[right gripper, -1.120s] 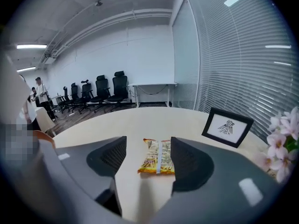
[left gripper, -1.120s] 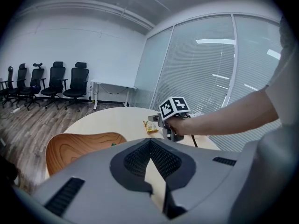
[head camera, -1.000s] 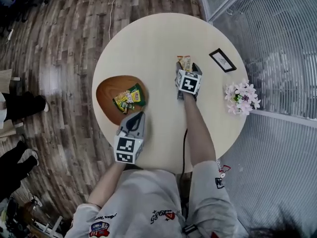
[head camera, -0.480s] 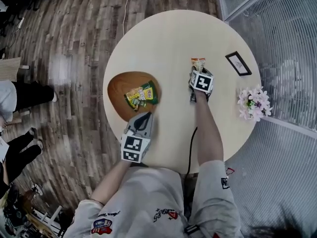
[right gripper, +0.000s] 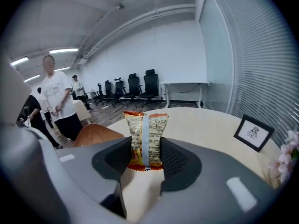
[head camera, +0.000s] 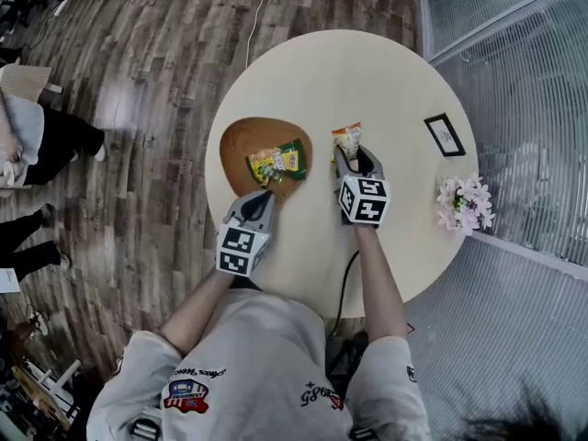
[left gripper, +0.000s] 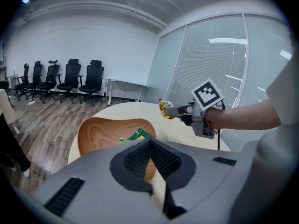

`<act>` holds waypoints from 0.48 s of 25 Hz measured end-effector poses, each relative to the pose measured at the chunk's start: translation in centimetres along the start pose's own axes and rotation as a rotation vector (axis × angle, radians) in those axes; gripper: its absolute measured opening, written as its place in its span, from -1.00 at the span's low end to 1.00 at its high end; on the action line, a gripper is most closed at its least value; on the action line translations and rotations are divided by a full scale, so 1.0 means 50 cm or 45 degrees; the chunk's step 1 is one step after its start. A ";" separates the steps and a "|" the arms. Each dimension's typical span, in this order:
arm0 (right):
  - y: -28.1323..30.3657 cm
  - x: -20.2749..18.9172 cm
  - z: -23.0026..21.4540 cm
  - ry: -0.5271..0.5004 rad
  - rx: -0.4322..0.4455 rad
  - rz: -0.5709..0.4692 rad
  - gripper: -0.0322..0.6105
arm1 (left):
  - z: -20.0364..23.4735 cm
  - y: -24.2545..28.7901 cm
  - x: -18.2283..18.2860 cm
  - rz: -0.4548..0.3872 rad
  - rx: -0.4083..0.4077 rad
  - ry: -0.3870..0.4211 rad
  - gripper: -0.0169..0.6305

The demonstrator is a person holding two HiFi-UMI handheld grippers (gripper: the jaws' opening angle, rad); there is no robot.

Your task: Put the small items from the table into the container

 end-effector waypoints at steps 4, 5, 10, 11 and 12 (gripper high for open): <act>-0.014 -0.034 0.147 -0.085 0.160 0.047 -0.36 | 0.033 -0.028 -0.021 -0.046 0.066 -0.026 -0.92; -0.010 -0.050 0.180 -0.110 0.193 0.072 -0.36 | 0.041 -0.036 -0.028 -0.051 0.082 -0.035 -0.92; 0.029 -0.111 0.307 -0.239 0.270 0.195 -0.36 | 0.085 -0.081 -0.053 -0.050 0.142 -0.076 -0.93; 0.038 -0.120 0.321 -0.253 0.272 0.209 -0.36 | 0.090 -0.089 -0.056 -0.049 0.146 -0.077 -0.93; 0.047 -0.128 0.331 -0.261 0.273 0.218 -0.36 | 0.094 -0.096 -0.060 -0.048 0.146 -0.076 -0.93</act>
Point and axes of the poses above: the fingertips, and each gripper's own axes: y forward along the fingers, z to its left, x out of its top, the point moved 8 cm from there along -y, backward along the fingers, and after that the axes turned 5 degrees about y, right-handed, at the moved point
